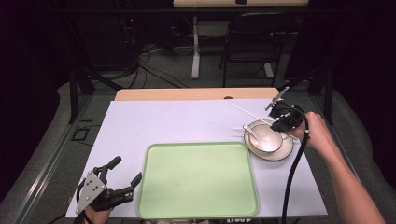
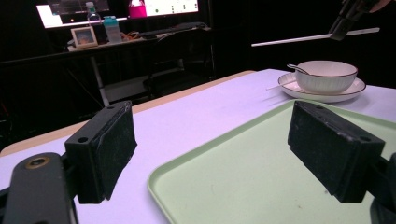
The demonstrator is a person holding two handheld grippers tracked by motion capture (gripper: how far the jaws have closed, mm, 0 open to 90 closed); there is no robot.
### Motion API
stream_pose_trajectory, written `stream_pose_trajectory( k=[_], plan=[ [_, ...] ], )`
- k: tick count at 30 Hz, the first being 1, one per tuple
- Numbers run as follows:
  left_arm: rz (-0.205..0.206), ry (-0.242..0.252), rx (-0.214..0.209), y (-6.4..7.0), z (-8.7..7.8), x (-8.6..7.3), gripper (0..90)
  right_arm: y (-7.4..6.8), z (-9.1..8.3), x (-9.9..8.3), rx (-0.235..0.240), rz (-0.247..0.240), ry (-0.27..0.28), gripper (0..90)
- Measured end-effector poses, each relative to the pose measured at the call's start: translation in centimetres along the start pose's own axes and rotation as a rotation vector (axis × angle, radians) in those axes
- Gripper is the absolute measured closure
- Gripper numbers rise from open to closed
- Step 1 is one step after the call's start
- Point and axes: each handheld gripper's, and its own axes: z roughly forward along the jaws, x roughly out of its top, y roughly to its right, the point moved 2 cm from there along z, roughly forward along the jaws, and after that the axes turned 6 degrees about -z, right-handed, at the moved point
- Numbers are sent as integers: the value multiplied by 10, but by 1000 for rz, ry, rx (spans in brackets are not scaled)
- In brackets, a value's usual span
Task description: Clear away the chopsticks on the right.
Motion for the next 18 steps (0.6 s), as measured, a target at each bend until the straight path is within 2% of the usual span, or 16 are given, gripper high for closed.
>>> stream_pose_trajectory(
  k=[6, 9, 11, 18],
  plan=[
    [-2, 0, 0, 0, 0, 0, 151, -14, -10, -5, 9, 31, 18, 841],
    [1, -2, -1, 0, 0, 0, 151, -21, -16, -10, 22, 59, 75, 841],
    [0, -4, -2, 0, 0, 0, 151, -28, -21, -13, 32, 72, 93, 840],
    [-1, -1, -3, 0, 0, 0, 151, -43, -22, -15, 61, 104, 117, 840]
  ],
)
